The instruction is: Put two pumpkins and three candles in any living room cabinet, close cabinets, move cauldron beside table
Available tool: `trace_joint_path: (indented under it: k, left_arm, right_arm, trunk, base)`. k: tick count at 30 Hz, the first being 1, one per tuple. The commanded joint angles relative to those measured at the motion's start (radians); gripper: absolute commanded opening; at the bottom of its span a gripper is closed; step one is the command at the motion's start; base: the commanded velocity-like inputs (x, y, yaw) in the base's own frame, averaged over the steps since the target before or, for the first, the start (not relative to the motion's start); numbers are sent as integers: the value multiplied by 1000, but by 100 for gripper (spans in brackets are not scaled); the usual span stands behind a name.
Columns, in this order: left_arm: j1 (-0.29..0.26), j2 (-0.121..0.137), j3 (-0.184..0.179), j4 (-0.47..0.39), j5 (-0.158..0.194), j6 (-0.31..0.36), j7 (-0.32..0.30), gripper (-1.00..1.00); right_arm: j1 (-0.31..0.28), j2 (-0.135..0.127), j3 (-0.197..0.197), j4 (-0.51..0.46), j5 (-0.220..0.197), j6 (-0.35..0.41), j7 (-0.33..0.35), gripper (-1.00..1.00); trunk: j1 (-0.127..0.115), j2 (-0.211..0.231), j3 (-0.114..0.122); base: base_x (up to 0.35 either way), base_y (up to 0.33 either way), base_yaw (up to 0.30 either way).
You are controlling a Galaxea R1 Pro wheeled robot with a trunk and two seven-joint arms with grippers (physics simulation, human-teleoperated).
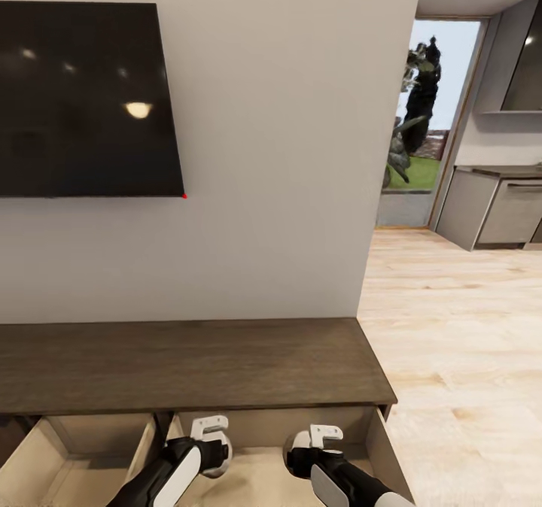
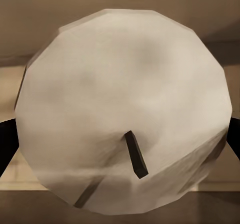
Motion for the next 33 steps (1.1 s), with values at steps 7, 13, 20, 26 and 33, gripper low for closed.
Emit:
trace_joint_path:
  k: [7,13,20,26,33]
  left_arm:
    - [-4,1,-4,-2,2,29,10,-100]
    - [-6,2,-4,-1,2,29,10,-100]
    - [-6,1,-4,-1,2,30,10,-100]
    - [-6,2,-4,-1,0,30,11,-100]
    - [-6,1,-4,-1,0,28,12,-100]
  right_arm:
    - [17,6,9,-4,-3,2,-8,-100]
    - [19,6,8,-4,-3,1,-8,-100]
    - [19,7,8,-4,-3,1,-8,-100]
    - [19,7,9,-4,-3,-1,-8,-100]
    - [19,7,9,-6,-2,-2,-8,-100]
  trunk:
    - [27,-50,-23]
    - [50,-92,-42]
    - [77,-141,-64]
    - [100,-183,-82]
    - [126,-232,-104]
  base:
    - [0,0,0]
    - [0,0,0]
    - [0,0,0]
    - [0,0,0]
    - [0,0,0]
